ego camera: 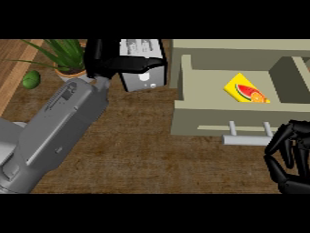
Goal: Pick up the cup, place it into the drawer and close the drawer
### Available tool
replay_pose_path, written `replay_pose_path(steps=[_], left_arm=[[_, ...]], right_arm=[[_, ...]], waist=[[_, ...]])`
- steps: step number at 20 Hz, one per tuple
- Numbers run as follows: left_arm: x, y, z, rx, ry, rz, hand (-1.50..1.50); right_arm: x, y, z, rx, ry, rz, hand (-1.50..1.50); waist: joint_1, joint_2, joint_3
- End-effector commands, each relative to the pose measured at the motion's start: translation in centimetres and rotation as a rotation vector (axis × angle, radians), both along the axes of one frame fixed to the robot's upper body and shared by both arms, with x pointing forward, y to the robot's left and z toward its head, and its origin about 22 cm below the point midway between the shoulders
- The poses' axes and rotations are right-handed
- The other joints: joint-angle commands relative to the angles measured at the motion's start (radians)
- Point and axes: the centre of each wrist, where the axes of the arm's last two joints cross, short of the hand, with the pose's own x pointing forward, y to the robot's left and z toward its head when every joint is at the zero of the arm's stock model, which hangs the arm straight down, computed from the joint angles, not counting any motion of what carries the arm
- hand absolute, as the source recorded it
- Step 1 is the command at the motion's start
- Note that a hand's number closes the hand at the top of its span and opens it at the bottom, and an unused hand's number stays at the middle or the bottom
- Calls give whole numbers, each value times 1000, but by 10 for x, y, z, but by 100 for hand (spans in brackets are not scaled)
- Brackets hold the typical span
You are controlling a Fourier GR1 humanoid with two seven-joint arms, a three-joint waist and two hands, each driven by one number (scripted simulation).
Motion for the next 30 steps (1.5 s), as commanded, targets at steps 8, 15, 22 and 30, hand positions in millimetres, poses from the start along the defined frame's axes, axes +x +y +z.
replay_pose_path(steps=[8, 15, 22, 30], left_arm=[[-69, 101, -27, -37, 50, 19, -150], [-101, 135, -37, -49, 45, 16, -150], [-128, 180, -52, -31, 48, 35, -150], [-124, 207, -84, -42, 53, 44, -150]], right_arm=[[22, 25, -30, -248, 19, -33, 150], [38, 29, -63, -592, -79, -17, 150], [80, 54, -105, -683, -78, -44, -150], [97, 57, -153, -818, -4, -6, -150]], waist=[[1, 7, 0], [12, 8, 1], [-4, 11, 1], [-21, 13, 0]])
